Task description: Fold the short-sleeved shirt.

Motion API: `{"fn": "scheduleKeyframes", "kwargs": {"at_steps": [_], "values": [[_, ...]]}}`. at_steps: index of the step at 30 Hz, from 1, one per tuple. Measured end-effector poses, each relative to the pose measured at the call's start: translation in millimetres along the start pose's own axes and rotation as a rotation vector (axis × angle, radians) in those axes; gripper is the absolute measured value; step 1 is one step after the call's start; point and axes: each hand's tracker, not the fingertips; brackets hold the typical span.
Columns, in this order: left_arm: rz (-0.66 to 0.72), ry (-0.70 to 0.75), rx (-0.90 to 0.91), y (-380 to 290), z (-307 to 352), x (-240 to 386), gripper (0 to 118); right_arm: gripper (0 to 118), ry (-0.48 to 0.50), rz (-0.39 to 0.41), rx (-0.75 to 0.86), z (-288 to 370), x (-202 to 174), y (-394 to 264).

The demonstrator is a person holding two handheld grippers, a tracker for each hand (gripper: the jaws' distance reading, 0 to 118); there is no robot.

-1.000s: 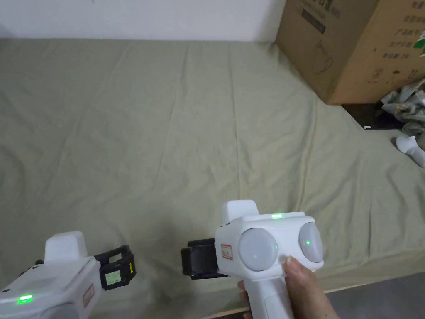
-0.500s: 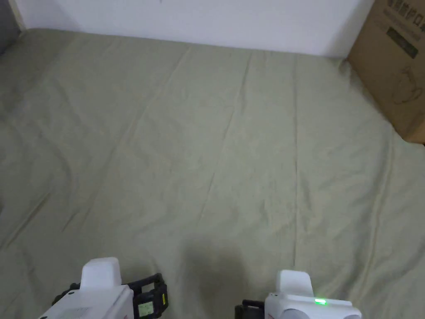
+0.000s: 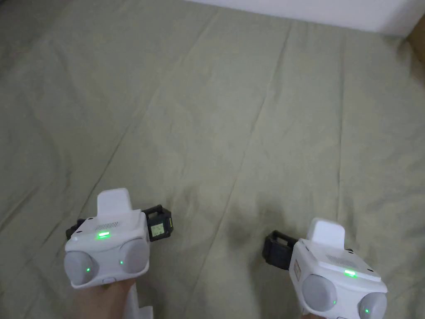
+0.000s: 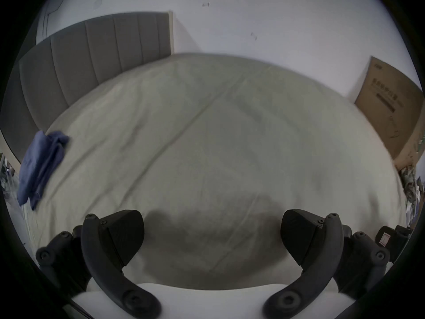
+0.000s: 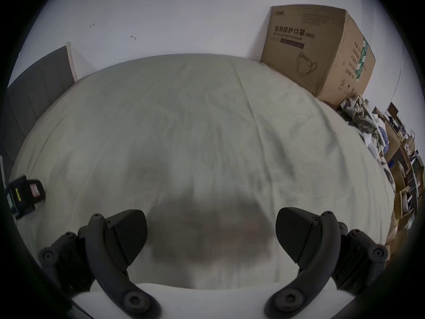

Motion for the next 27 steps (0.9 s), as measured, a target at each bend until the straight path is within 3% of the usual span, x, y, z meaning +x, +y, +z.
{"fn": "scheduleKeyframes", "kwargs": {"at_steps": [3, 8, 27], "values": [[-0.035, 0.024, 0.021, -4, -2, 4, 118, 118, -0.003, -0.073, 0.0, -11, 4, -11], [-0.027, 0.013, 0.038, -7, -5, 1, 118, 118, 0.035, -0.08, 0.001, -5, 11, -11], [-0.029, 0.014, 0.039, -8, -4, -2, 118, 118, 0.025, -0.076, 0.0, -6, 8, -8]]}}
